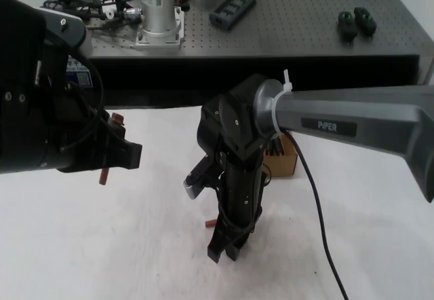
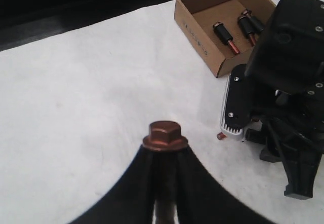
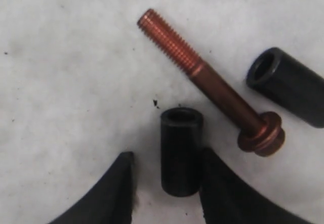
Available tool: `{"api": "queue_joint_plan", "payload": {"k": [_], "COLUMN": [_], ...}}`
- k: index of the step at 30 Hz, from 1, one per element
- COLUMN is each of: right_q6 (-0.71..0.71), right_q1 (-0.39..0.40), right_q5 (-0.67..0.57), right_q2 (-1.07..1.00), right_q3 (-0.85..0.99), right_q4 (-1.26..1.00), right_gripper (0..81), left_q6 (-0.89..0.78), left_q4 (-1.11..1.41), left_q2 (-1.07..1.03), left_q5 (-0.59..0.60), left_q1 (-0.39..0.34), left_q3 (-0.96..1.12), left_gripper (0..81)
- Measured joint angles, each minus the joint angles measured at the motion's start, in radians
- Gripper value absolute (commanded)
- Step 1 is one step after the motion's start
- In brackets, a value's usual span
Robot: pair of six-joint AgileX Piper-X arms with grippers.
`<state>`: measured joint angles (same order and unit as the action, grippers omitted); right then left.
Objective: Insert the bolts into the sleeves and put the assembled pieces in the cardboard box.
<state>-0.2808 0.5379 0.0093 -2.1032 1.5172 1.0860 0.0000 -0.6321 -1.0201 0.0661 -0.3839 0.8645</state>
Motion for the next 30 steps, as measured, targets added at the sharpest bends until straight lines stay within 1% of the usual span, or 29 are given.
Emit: {"api": "queue_joint_plan", "payload": {"k": [3, 4, 5, 6, 7, 10, 11, 13, 14, 16, 17, 19, 20, 21, 22, 24, 25, 27, 28, 30], "right_q6": [0.000, 0.000, 0.000, 0.000, 0.000, 0.000, 0.000, 0.000, 0.000, 0.000, 0.000, 0.007, 0.011, 0.018, 0.034, 0.061, 0.078, 0.116, 0.142, 0.207], "right_q1": [0.000, 0.000, 0.000, 0.000, 0.000, 0.000, 0.000, -0.005, -0.010, -0.029, -0.043, -0.077, -0.115, -0.136, -0.156, -0.192, -0.207, -0.224, -0.224, -0.210], "right_q5": [0.000, 0.000, 0.000, 0.000, 0.000, 0.000, 0.000, 0.000, -0.009, -0.050, -0.079, -0.140, -0.164, -0.193, -0.251, -0.319, -0.360, -0.447, -0.490, -0.572], "right_q2": [-0.003, -0.004, -0.006, -0.006, -0.006, -0.006, -0.006, -0.006, -0.004, 0.011, 0.023, 0.076, 0.161, 0.226, 0.297, 0.455, 0.536, 0.676, 0.748, 0.860], "right_q3": [0.000, 0.000, 0.000, 0.000, 0.000, 0.000, 0.000, 0.000, -0.002, -0.013, -0.021, -0.055, -0.079, -0.106, -0.139, -0.259, -0.312, -0.415, -0.478, -0.604], "right_q4": [-0.010, -0.010, -0.013, -0.016, -0.021, -0.039, -0.039, -0.041, -0.042, -0.051, -0.059, -0.076, -0.080, -0.088, -0.104, -0.171, -0.205, -0.270, -0.308, -0.377], "right_gripper": [30.2, 29.4, 26.7, 23.6, 18.7, 0.2, 1.1, 1.1, 1.1, 1.1, 1.1, 1.1, 1.1, 1.1, 1.1, 1.1, 1.1, 1.1, 1.1, 1.1], "left_q6": [0.000, 0.000, 0.000, 0.000, 0.000, 0.000, 0.000, 0.000, 0.000, 0.000, 0.000, 0.000, -0.011, -0.014, -0.030, -0.082, -0.089, -0.166, -0.176, -0.277], "left_q4": [-0.002, -0.003, -0.005, -0.005, -0.005, -0.005, -0.005, 0.011, 0.013, 0.043, 0.048, 0.100, 0.106, 0.132, 0.166, 0.250, 0.295, 0.370, 0.435, 0.584], "left_q2": [0.000, 0.000, 0.000, 0.000, 0.000, 0.000, 0.000, 0.000, 0.000, 0.000, 0.000, 0.000, 0.000, 0.000, 0.000, 0.000, 0.000, 0.000, 0.000, -0.002], "left_q5": [0.000, 0.000, 0.003, 0.003, 0.008, 0.073, 0.077, 0.133, 0.141, 0.224, 0.224, 0.330, 0.373, 0.383, 0.423, 0.510, 0.519, 0.594, 0.600, 0.647], "left_q1": [0.000, 0.000, 0.000, 0.000, 0.000, 0.000, 0.000, 0.000, 0.000, 0.000, 0.000, 0.000, 0.000, 0.000, 0.000, 0.000, 0.000, 0.000, 0.000, 0.000], "left_q3": [0.000, 0.000, 0.000, 0.000, 0.000, 0.000, 0.000, 0.000, 0.000, -0.002, -0.003, -0.012, -0.013, -0.021, -0.029, -0.058, -0.074, -0.100, -0.120, -0.167], "left_gripper": [0.7, 0.7, 0.7, 0.7, 0.7, 0.7, 0.7, 0.7, 0.7, 0.7, 0.7, 0.7, 0.7, 0.7, 0.7, 0.7, 0.7, 0.7, 0.7, 0.7]}}
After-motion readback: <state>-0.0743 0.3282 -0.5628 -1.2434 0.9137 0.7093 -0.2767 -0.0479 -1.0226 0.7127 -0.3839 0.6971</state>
